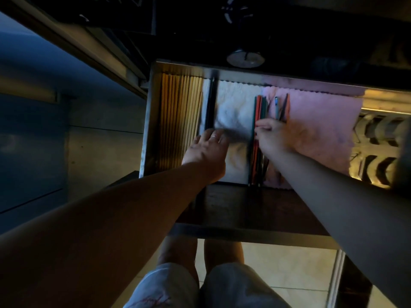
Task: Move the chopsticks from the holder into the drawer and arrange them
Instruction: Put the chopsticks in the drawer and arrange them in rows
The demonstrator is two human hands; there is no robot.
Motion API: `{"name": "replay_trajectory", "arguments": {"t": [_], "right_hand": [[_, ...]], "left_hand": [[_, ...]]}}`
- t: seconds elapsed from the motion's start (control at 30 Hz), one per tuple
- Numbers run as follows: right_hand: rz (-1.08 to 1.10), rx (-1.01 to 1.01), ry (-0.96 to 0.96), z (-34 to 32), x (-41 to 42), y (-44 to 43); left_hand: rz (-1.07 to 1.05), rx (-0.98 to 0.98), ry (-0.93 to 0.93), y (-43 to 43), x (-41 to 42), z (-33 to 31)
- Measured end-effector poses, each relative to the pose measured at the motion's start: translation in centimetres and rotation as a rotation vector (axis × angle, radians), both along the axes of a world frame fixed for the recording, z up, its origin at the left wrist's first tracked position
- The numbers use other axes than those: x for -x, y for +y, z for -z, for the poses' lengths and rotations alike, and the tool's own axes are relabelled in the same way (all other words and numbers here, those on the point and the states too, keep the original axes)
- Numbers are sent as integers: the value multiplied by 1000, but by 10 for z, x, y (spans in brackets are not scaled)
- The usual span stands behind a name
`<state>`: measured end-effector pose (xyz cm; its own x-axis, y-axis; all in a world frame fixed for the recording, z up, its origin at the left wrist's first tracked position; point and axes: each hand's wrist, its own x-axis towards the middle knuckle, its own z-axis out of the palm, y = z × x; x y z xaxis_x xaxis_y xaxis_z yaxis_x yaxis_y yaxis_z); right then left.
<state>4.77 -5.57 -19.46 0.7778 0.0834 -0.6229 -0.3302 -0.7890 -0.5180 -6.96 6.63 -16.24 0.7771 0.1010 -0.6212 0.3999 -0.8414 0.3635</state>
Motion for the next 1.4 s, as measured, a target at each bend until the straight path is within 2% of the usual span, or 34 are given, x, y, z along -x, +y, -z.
{"name": "replay_trajectory", "arguments": {"t": [0.17, 0.3, 0.53, 0.63, 0.8, 0.93, 1.1, 1.2, 1.4], "right_hand": [[-6, 34, -21, 6, -15, -32], [-30, 51, 6, 10, -26, -55], [-110, 45, -9, 12, -40, -82], [-147, 60, -74, 9, -42, -86], [-194, 153, -130, 4, -52, -93], [-189, 149, -145, 10, -55, -93], [-228, 222, -29, 14, -58, -83], [-173, 219, 43, 20, -59, -80], [-127, 209, 23, 18, -61, -84]], "left_hand": [[-60, 111, 59, -33, -24, -2], [-223, 252, 76, -59, -40, 2], [-596, 208, 100, -86, -64, 15], [-709, 184, 115, -84, -67, 19], [-738, 154, 147, -86, -71, 26], [-736, 128, 167, -85, -73, 30], [-763, 195, 179, -83, -72, 31], [-810, 203, 193, -80, -71, 31], [-898, 227, 181, -82, -74, 32]]}}
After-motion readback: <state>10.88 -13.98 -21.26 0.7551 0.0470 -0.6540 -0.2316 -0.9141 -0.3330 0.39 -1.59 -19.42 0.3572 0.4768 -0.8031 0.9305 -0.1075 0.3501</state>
